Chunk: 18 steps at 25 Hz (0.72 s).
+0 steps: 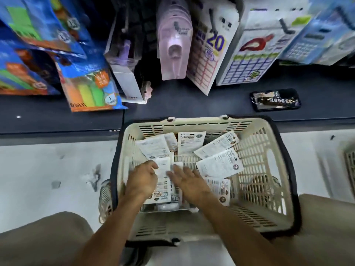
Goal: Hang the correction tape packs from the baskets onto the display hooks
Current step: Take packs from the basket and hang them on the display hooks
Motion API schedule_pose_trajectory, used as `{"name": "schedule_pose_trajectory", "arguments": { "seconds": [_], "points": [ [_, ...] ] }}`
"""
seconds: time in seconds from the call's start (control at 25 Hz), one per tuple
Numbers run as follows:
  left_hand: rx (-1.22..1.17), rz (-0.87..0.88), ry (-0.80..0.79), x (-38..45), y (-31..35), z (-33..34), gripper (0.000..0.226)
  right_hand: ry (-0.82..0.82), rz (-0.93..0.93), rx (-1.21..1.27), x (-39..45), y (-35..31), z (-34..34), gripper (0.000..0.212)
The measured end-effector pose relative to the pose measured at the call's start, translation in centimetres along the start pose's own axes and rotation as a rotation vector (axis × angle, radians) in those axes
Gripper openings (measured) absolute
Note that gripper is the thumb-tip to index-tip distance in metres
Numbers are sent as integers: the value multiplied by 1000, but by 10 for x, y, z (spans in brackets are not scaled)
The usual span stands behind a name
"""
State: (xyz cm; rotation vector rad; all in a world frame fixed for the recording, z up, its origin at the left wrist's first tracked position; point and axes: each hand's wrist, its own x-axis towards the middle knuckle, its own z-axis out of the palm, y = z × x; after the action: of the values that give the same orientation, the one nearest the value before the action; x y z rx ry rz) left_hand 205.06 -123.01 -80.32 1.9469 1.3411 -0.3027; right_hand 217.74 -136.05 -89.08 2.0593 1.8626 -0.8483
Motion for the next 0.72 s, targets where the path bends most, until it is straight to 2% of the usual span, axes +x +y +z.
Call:
{"name": "schedule_pose_trajectory", "arguments": {
  "seconds": [0.12, 0.28, 0.44, 0.48, 0.52, 0.56, 0.64, 0.68, 0.72],
  "points": [
    [-81, 32, 97, 5, -3, 2, 36, 69, -71, -57, 18, -2, 3, 101],
    [-155, 91, 245, 6, -5, 2, 31, 202, -205, -286, 29, -14, -3, 86],
    [-298, 85, 328, 15, 4, -5, 33, 337, -522, -475, 49, -35, -24, 39],
    [-339, 78, 339, 16, 8, -7, 33, 341, -557, -478, 53, -41, -33, 43],
    [-367, 83, 344, 17, 12, -9, 33, 318, -562, -585, 58, -48, -39, 45],
    [-386, 95, 343, 17, 15, -11, 33, 236, -550, -700, 59, -56, -38, 40],
    [-423, 130, 355, 18, 16, -15, 38, 8, -486, -731, 55, -66, -28, 66],
    [-444, 144, 364, 17, 17, -17, 42, -43, -482, -721, 50, -65, -29, 72],
    [-465, 146, 371, 18, 17, -20, 47, -28, -507, -688, 46, -63, -31, 69]
  ]
}}
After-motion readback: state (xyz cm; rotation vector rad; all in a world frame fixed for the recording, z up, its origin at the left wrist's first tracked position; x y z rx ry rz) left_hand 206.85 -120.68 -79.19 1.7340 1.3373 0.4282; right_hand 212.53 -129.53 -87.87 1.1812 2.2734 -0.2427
